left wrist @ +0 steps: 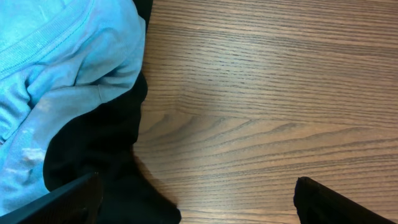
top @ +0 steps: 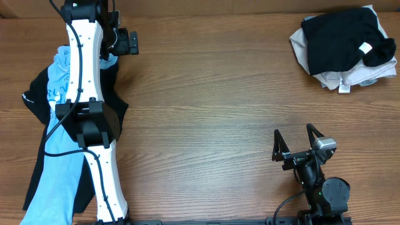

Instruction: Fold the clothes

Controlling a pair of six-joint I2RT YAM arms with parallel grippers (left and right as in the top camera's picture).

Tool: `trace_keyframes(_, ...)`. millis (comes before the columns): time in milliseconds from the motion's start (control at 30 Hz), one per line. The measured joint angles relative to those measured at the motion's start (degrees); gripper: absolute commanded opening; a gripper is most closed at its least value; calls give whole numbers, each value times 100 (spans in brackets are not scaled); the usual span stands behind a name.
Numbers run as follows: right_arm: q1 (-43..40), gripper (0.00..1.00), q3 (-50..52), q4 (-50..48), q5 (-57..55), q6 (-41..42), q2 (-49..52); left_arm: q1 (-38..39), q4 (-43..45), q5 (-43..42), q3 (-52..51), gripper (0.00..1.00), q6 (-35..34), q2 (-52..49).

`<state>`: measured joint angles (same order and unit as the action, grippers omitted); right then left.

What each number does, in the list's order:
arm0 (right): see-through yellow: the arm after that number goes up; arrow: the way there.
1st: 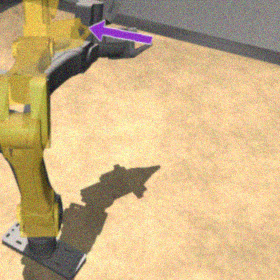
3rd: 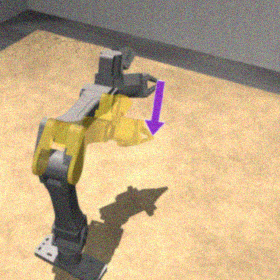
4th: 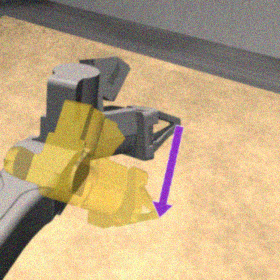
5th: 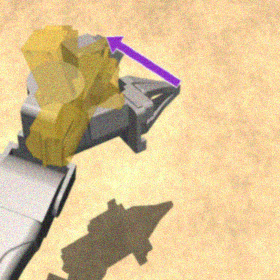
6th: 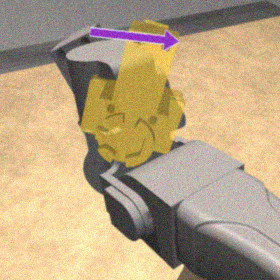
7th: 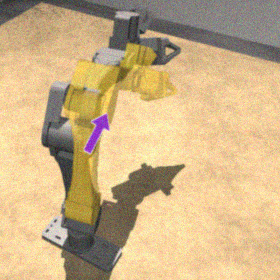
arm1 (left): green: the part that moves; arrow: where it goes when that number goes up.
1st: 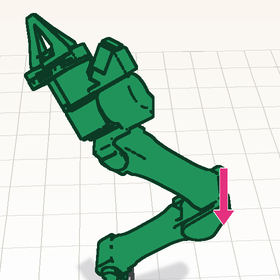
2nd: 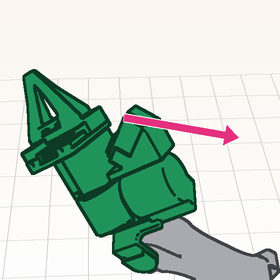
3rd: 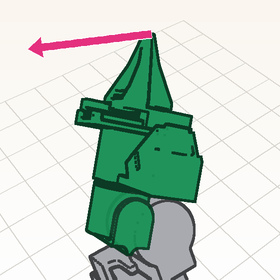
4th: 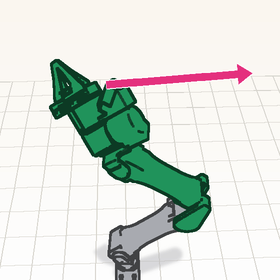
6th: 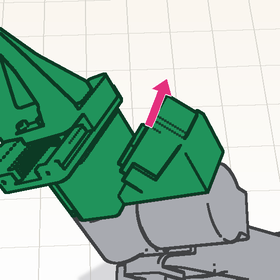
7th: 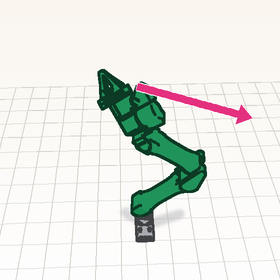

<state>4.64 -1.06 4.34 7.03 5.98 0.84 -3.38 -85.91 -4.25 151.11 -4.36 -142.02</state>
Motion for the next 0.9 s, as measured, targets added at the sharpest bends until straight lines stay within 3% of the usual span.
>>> trace_keyframes(500, 0, 100, 0, 0, 0, 2, 0, 0, -450, 2, -13, 100, 0, 243)
trace_keyframes(900, 0, 100, 0, 0, 0, 0, 0, 17, -1058, 2, -11, 100, 0, 2559)
